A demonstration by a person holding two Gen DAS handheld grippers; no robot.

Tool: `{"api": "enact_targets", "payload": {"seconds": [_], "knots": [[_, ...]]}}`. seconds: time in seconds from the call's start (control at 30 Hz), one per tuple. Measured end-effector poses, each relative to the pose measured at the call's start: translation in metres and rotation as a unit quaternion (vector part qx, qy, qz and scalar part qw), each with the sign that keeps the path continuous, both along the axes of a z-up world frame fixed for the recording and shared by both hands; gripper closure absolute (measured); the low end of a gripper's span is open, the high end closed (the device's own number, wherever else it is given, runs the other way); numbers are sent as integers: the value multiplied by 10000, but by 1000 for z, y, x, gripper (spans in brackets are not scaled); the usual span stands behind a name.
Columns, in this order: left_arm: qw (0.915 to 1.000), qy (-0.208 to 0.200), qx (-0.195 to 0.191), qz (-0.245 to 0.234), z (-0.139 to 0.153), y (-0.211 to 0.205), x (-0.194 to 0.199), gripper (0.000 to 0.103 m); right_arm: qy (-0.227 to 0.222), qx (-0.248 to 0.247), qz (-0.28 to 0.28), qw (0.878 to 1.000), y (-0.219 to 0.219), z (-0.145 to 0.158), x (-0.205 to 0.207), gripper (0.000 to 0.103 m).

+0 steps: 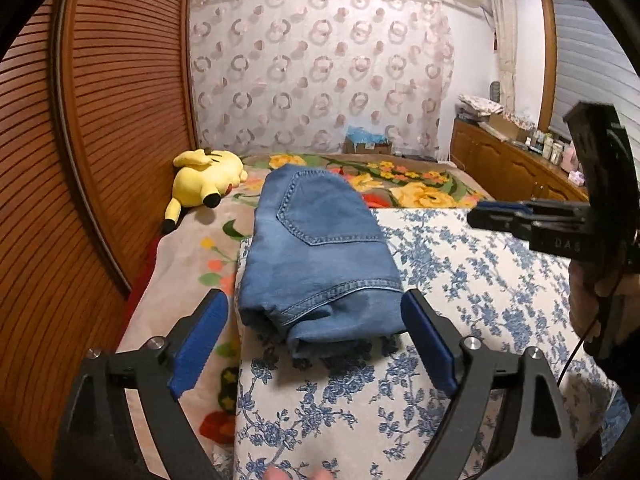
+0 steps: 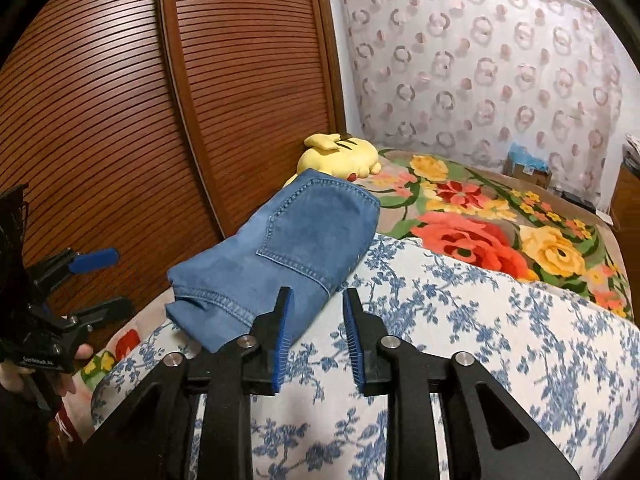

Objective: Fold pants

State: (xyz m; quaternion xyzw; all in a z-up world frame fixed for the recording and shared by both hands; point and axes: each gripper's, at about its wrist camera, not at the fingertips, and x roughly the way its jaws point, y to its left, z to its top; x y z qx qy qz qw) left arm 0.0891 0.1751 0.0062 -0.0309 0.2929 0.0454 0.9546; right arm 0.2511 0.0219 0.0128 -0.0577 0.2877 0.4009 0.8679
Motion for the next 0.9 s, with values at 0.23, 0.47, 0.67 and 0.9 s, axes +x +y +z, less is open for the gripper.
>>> {"api": "enact_targets", "payload": {"seconds": [0.23, 0.47, 0.67, 0.9], "knots": [[9999, -163, 22, 50, 10, -11, -15, 14, -87, 54, -125, 9999, -27, 3, -28, 45], [9999, -76, 62, -128, 11, -42, -15, 14, -227, 109, -480, 9985, -63, 9, -66, 40], [9994, -47, -70, -326, 3, -77, -11, 14, -301, 123, -863, 9957, -102, 11, -99, 40], [9986, -65, -49, -518, 6, -120, -5, 14, -432, 86, -1442, 9886, -146, 23, -130, 40]]}}
